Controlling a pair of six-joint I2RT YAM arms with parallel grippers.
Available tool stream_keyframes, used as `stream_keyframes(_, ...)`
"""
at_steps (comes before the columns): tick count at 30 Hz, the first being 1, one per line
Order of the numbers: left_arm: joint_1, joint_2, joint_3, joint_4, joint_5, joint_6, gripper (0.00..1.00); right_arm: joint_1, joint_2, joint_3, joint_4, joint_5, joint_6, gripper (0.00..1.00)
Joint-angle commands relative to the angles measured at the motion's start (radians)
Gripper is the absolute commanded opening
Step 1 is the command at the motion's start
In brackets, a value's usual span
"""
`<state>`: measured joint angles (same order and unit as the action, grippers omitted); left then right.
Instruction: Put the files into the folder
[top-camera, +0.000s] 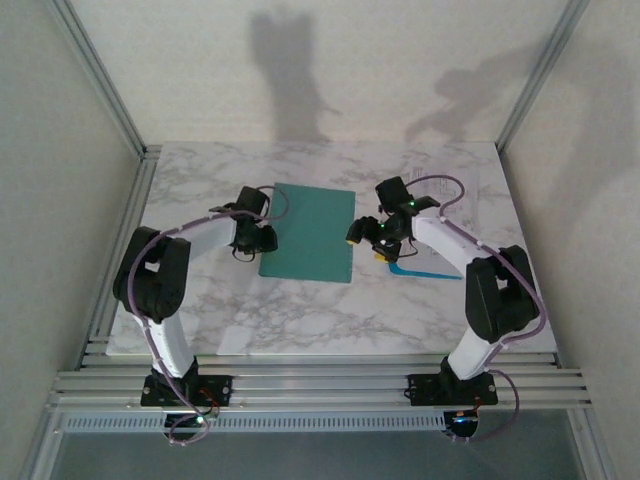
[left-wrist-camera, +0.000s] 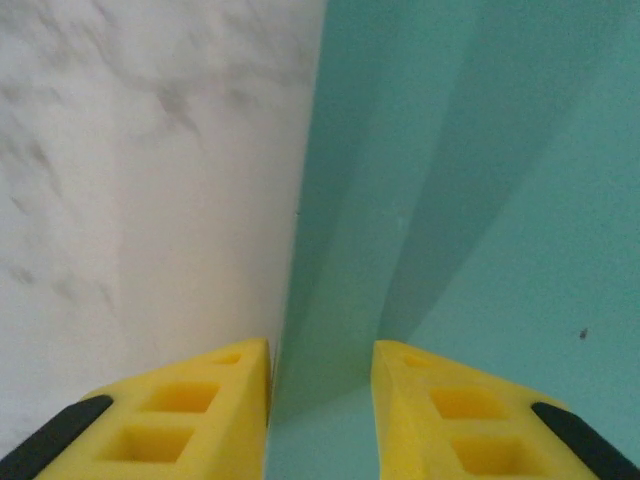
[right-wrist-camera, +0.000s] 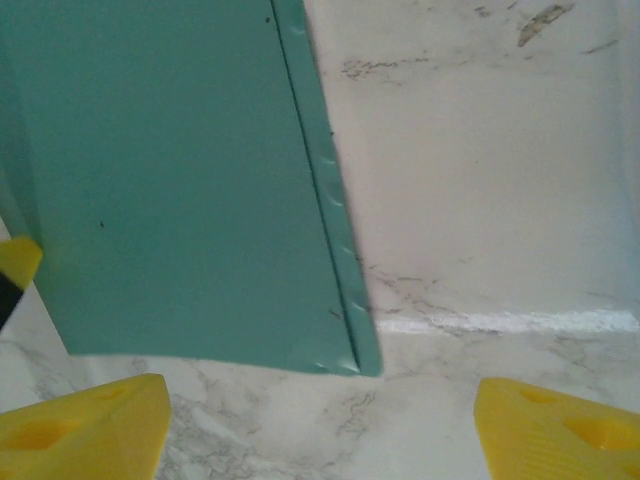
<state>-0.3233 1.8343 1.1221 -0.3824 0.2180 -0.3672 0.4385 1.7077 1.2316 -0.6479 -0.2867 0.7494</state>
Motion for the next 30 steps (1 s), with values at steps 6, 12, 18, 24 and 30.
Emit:
stream_keyframes(6,0.000,-0.037,-0.038,0.013,0.018,-0.088,0.33,0.063,0.181,0.172,0.007,0.012,-0.009,0.78)
stream_keyframes(12,0.000,-0.080,-0.014,0.001,-0.004,-0.165,0.43,0.068,0.278,0.248,-0.004,0.022,-0.022,0.77)
stream_keyframes(18,-0.001,-0.131,-0.010,-0.009,0.008,-0.239,0.47,0.071,0.343,0.299,-0.009,0.017,-0.033,0.77)
stream_keyframes(24,-0.005,-0.177,-0.029,0.010,0.079,-0.326,0.48,0.071,0.386,0.321,-0.020,0.027,-0.040,0.76)
stream_keyframes(30,-0.027,-0.215,-0.045,0.019,0.115,-0.386,0.50,0.071,0.408,0.322,-0.015,0.029,-0.043,0.76)
